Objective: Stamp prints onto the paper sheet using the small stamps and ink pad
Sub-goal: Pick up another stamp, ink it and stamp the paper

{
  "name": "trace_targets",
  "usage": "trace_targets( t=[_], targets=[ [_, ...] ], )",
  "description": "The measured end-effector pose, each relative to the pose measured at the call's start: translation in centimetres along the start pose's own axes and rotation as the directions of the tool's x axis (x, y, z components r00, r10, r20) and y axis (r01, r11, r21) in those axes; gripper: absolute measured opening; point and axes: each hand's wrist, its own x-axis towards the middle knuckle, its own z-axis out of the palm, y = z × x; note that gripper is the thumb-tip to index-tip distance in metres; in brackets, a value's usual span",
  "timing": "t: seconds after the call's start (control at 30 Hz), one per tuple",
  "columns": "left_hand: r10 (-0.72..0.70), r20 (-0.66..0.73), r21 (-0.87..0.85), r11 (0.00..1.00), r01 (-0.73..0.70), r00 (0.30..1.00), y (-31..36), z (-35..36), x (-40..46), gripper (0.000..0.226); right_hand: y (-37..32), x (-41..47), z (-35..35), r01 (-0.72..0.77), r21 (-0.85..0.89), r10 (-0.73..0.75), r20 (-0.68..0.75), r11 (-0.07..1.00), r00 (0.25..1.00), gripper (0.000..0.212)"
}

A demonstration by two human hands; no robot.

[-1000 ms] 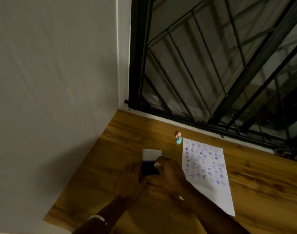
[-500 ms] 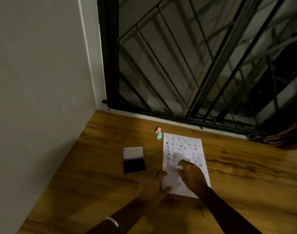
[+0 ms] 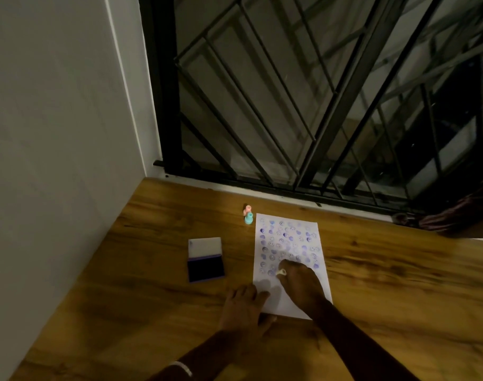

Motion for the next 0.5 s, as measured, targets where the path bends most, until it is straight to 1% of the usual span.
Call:
trace_targets(
  t=[0.17,0.27,0.5],
  targets=[
    [-0.001,-0.030,0.006,1.000,0.001,1.000,0.0,0.2,-0.1,0.065,0.3,0.4,0.5,0.013,-0.032,-0.012,0.009,0.999,1.000,0.022],
    [-0.002,-0.025,0.010,1.000,0.003,1.000,0.1,0.3,-0.1,0.064,0.2,0.8,0.7,-0.012,-0.032,0.012,0.008,0.999,1.000,0.020],
    [-0.008,-0.008,0.003,1.000,0.008,1.000,0.0,0.5,0.0,0.064,0.5,1.8,0.8,-0.050,-0.008,0.050,0.056,0.999,0.997,0.011]
  ],
)
